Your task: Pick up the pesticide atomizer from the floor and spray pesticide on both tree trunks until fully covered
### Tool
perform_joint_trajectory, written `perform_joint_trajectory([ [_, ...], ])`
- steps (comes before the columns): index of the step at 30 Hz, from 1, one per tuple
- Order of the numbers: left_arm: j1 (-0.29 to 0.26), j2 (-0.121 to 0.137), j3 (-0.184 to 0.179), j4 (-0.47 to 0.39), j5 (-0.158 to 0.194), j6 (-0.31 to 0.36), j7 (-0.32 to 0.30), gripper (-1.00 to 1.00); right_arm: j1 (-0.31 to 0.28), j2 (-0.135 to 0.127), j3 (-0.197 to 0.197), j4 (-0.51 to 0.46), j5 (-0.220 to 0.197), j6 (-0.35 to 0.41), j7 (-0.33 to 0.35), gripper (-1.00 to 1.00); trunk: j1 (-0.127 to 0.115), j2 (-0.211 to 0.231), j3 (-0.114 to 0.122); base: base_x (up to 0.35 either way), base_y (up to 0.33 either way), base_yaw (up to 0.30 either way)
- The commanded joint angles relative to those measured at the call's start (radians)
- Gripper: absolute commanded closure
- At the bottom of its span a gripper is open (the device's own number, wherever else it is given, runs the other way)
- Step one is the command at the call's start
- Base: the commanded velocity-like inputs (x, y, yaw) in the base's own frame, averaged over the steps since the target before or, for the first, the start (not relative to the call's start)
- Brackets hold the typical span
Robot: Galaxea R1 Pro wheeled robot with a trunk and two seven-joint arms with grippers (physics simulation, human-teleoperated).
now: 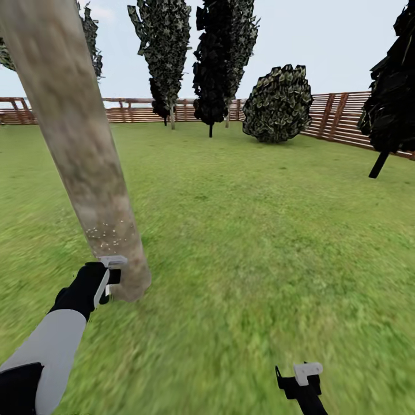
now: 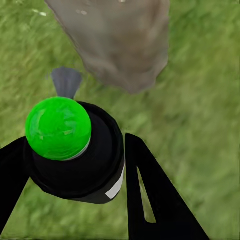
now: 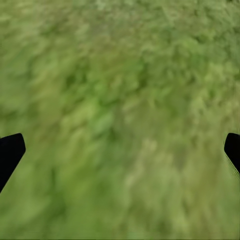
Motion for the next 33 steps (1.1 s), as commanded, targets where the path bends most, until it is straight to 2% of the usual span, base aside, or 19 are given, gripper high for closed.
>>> perform_joint_trajectory([
  [1, -0.001, 0.008, 0.013, -0.001, -0.003, 0.003, -0.002, 1.0, 0.0, 0.0, 0.007, 0.0, 0.009, 0.0, -0.01, -1.0, 0.0, 0.0, -0.001, 0.154, -0.252, 0.276],
  [3, -0.001, 0.012, 0.021, 0.0, -0.003, 0.002, -0.002, 1.0, 0.0, 0.0, 0.007, 0.0, 0.009, 0.0, -0.01, -1.0, 0.0, 0.0, -0.001, 0.154, -0.252, 0.276],
  [5, -0.001, -0.005, 0.022, 0.007, -0.001, 0.002, -0.002, 1.0, 0.0, 0.0, 0.007, 0.0, 0.009, 0.0, -0.01, -1.0, 0.0, 0.0, -0.001, 0.155, -0.252, 0.269],
  [6, -0.001, -0.026, 0.022, 0.008, -0.003, 0.002, -0.002, 1.0, -0.001, 0.0, 0.007, 0.0, 0.009, 0.0, -0.011, -1.0, 0.0, 0.0, -0.001, 0.155, -0.252, 0.147],
  [8, -0.001, -0.033, 0.022, 0.008, -0.006, 0.002, -0.002, 1.0, 0.0, 0.0, 0.007, 0.0, 0.009, 0.0, -0.012, -1.0, 0.0, 0.0, -0.001, 0.155, -0.252, 0.071],
  [11, 0.0, -0.006, 0.028, 0.01, -0.009, 0.001, -0.003, 1.0, 0.0, 0.0, 0.007, 0.0, 0.009, -0.001, -0.012, -1.0, 0.0, 0.0, -0.001, 0.155, -0.252, 0.009],
  [12, 0.001, 0.007, 0.029, 0.01, -0.009, 0.002, -0.003, 1.0, 0.0, 0.0, 0.007, 0.0, 0.009, -0.002, -0.012, -1.0, 0.0, 0.0, -0.001, 0.155, -0.252, 0.003],
  [13, 0.01, 0.031, 0.029, 0.011, -0.008, 0.001, -0.003, 1.0, -0.001, -0.001, 0.007, 0.0, 0.009, -0.002, -0.012, -1.0, 0.0, 0.0, -0.001, 0.155, -0.252, 0.001],
  [14, 0.017, 0.041, 0.029, 0.011, -0.006, 0.001, -0.004, 1.0, 0.0, -0.002, 0.007, 0.0, 0.009, -0.002, -0.012, -1.0, 0.0, 0.0, -0.001, 0.155, -0.252, 0.0],
  [18, 0.027, 0.03, 0.025, 0.011, -0.002, 0.0, -0.004, 1.0, 0.0, -0.002, 0.007, 0.0, 0.009, -0.002, -0.012, -1.0, 0.0, 0.0, -0.001, 0.16, -0.252, 0.0],
  [20, 0.028, 0.013, 0.024, 0.01, 0.001, 0.0, -0.003, 1.0, 0.0, -0.002, 0.007, 0.0, 0.009, -0.002, -0.012, -1.0, 0.0, 0.0, -0.001, 0.171, -0.251, 0.004],
  [23, 0.028, 0.011, 0.026, 0.01, -0.001, 0.0, -0.004, 1.0, -0.001, -0.002, 0.007, 0.0, 0.009, -0.002, -0.012, -1.0, 0.0, 0.0, -0.001, 0.172, -0.251, 0.133],
  [27, 0.065, 0.041, 0.038, 0.01, -0.005, -0.005, -0.004, 1.0, 0.0, -0.001, 0.007, 0.0, 0.009, -0.002, -0.012, -1.0, 0.0, 0.0, -0.001, 0.156, -0.251, 0.265],
  [29, 0.091, 0.069, 0.041, 0.012, -0.004, -0.043, -0.004, 1.0, -0.001, -0.001, 0.007, 0.0, 0.009, -0.002, -0.012, -1.0, 0.0, 0.0, -0.001, 0.146, -0.251, 0.275],
  [33, 0.098, 0.067, 0.054, 0.014, 0.0, -0.059, -0.004, 1.0, -0.001, -0.001, 0.007, 0.0, 0.009, -0.002, -0.012, -1.0, 0.0, 0.0, -0.001, 0.158, -0.249, 0.275],
])
